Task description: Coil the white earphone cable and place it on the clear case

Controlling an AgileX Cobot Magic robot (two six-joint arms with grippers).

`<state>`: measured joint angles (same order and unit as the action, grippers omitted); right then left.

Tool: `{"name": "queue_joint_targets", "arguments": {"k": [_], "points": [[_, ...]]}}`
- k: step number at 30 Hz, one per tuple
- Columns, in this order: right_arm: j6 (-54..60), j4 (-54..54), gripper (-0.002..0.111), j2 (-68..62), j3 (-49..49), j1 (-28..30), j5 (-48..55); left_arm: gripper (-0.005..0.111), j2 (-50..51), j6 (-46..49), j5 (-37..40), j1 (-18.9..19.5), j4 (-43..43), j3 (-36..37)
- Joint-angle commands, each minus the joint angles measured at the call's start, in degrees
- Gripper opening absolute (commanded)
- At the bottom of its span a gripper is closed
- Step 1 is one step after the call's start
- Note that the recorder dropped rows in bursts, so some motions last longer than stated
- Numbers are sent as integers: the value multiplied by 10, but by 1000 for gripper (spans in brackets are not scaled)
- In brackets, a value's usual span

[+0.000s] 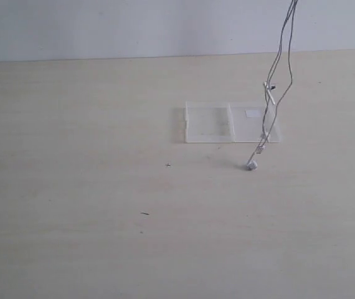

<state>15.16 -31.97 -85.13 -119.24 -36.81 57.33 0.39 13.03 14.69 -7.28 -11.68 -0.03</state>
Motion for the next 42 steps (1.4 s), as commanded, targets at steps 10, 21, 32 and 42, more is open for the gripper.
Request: {"name": "queue_joint_targets", "arguments": {"k": [10,21,32,42], "points": [[17,64,0,3,-5,1,25,0,-4,-199,-329,-4,-128,0],[28,68,0,5,-6,1,9,0,135,-480,-505,0,258,-91],[31,82,0,5,-6,1,-13,0,518,-479,-679,0,490,-232],[35,109,0,5,-6,1,-23,0,796,-480,-794,-2,597,-355]]}}
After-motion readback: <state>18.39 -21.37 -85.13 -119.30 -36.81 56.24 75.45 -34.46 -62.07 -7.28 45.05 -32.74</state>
